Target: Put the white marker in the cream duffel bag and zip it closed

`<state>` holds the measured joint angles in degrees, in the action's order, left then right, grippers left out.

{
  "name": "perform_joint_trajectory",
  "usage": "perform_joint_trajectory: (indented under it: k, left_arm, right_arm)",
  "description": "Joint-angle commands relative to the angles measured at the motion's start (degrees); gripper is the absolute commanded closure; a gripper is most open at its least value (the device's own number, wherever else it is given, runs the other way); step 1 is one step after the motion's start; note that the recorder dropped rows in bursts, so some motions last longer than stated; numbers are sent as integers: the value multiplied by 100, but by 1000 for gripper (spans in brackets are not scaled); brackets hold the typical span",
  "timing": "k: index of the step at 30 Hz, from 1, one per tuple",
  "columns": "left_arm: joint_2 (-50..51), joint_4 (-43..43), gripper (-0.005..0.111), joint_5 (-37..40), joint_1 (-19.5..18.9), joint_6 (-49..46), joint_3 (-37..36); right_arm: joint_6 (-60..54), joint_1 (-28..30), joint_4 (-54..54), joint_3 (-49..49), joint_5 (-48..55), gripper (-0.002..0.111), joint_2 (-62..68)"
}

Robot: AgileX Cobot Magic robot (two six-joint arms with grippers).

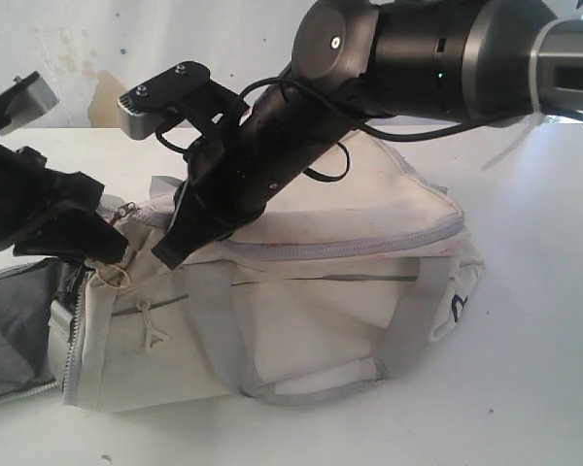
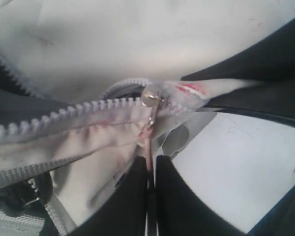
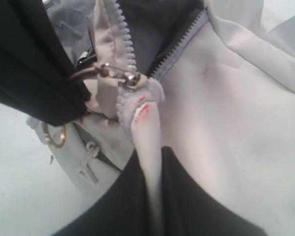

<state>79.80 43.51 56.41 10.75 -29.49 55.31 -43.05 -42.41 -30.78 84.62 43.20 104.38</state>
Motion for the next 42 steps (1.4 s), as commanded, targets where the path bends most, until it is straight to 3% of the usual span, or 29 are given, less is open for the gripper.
perform_joint_trajectory:
  k: [1,7,15,20,26,29,32,34,42]
  left_arm:
    - [-53,-768,107,610,-6,860,542]
    - [-53,-1233,107,1355,-406,1391,1064]
    - [-53,-1270,107,1355,-964,1604,1461]
    - [-53,-854,107,1355,-1004,1604,1557]
    - [-53,-394,107,1355,-1004,1290,1557]
    - [-53,-418,107,1355,-1004,1279,1557]
    - [-53,-516,107,1355,-1004,1279,1547]
    - [-53,-598,107,1355,-1004,1279,1547]
    - [-53,-865,107,1355,-1004,900,1547]
  right_arm:
    - [28,21,407,0,185,108,-37]
    - [-83,21,984,0,320,108,-37]
    - [-1301,21,961,0,390,108,-48]
    - [-1595,21,537,0,301,108,-61]
    - [-850,21,272,0,299,108,-61]
    - [-583,21,272,0,312,100,-61]
    - [-573,21,272,0,270,78,-61]
    - [-489,21,272,0,258,71,-61]
    - [1461,21,493,0,285,66,-344]
